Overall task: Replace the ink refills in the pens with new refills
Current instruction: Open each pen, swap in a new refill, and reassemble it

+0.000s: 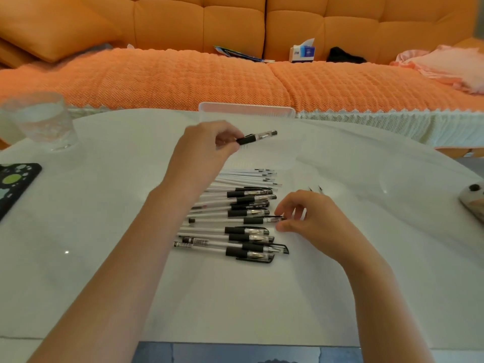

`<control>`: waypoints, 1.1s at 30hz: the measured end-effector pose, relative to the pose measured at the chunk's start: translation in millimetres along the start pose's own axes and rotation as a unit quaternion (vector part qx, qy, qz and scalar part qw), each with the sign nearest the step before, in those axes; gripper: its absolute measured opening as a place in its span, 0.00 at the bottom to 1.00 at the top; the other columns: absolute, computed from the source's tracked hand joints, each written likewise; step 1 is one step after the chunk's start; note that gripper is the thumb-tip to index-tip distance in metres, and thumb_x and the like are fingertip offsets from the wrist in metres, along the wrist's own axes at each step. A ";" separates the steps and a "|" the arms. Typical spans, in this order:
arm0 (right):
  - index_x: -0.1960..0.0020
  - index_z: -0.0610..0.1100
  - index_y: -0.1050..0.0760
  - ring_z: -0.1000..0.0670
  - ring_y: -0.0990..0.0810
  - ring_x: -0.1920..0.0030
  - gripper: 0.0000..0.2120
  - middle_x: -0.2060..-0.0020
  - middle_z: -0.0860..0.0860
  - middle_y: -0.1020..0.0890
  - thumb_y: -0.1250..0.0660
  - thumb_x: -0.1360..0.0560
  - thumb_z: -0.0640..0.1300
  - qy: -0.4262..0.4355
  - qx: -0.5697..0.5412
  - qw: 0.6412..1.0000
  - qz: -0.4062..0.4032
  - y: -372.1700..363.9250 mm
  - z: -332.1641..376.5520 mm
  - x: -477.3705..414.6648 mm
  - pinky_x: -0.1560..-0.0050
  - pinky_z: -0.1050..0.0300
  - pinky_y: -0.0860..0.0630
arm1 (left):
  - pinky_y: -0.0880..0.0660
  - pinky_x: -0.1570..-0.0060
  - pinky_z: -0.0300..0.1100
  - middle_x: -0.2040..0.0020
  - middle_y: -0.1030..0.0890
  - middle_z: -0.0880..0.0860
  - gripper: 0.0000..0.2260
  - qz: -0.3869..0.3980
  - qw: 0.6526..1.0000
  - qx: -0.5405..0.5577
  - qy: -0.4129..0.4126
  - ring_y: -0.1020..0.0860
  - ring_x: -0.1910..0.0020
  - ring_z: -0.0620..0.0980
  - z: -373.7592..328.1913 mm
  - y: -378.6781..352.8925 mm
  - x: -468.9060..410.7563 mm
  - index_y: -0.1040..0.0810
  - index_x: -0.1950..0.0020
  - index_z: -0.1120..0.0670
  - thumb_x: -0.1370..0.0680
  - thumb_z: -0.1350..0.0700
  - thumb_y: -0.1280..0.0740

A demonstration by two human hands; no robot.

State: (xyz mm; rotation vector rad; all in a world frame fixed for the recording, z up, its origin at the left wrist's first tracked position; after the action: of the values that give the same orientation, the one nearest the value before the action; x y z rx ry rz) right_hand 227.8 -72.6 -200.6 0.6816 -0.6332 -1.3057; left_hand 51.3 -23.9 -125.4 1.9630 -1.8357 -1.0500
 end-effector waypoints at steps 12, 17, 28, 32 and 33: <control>0.60 0.51 0.22 0.55 0.23 0.58 0.05 0.58 0.54 0.20 0.28 0.29 0.42 0.008 -0.013 1.000 0.005 -3.4 -2.5 -5.4 0.59 0.64 0.32 | 0.32 0.67 0.37 0.47 0.19 0.54 0.08 0.205 0.956 -0.199 0.067 0.27 0.64 0.47 20.3 -54.5 -92.3 0.18 0.45 0.53 0.23 0.59 0.33; 0.58 0.51 0.22 0.57 0.24 0.58 0.03 0.60 0.56 0.21 0.29 0.28 0.44 0.010 -0.009 1.000 0.004 -2.1 -1.9 -4.2 0.60 0.65 0.32 | 0.29 0.46 0.45 0.35 0.25 0.50 0.13 0.291 0.902 -0.297 0.119 0.25 0.42 0.52 42.4 -62.2 -92.9 0.21 0.38 0.52 0.22 0.54 0.34; 0.57 0.51 0.22 0.58 0.24 0.58 0.02 0.61 0.58 0.21 0.30 0.27 0.44 0.010 -0.022 1.000 0.009 -2.8 2.1 -0.8 0.60 0.68 0.33 | 0.34 0.67 0.39 0.67 0.31 0.52 0.04 0.163 0.955 -0.207 0.133 0.33 0.70 0.49 55.5 -59.3 -110.1 0.28 0.56 0.53 0.22 0.61 0.36; 0.57 0.51 0.22 0.59 0.23 0.58 0.03 0.61 0.58 0.20 0.30 0.27 0.44 0.011 -0.023 1.000 0.008 -3.1 2.3 -0.7 0.61 0.69 0.33 | 0.26 0.56 0.41 0.51 0.20 0.57 0.06 0.105 0.981 -0.123 0.108 0.24 0.56 0.51 42.5 -48.5 -104.8 0.17 0.53 0.55 0.24 0.62 0.34; 0.57 0.52 0.22 0.59 0.23 0.58 0.03 0.61 0.58 0.20 0.30 0.27 0.44 0.012 -0.022 1.000 0.006 -2.4 2.6 -0.7 0.61 0.69 0.33 | 0.27 0.54 0.42 0.47 0.19 0.57 0.07 0.092 0.985 -0.106 0.099 0.23 0.53 0.51 35.7 -45.0 -100.6 0.17 0.51 0.56 0.24 0.62 0.34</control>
State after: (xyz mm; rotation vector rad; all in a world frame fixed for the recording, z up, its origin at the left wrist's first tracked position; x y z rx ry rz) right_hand 224.2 -72.4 -200.8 0.6546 -0.5869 -1.2943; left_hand 68.0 88.9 -146.1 1.6746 -1.6852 -0.9150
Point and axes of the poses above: each hand's wrist, its own x-axis away from the middle knuckle, its own y-axis out of the back of the hand, z = x × y, the point moved 9 cm from there along -x, towards the middle knuckle
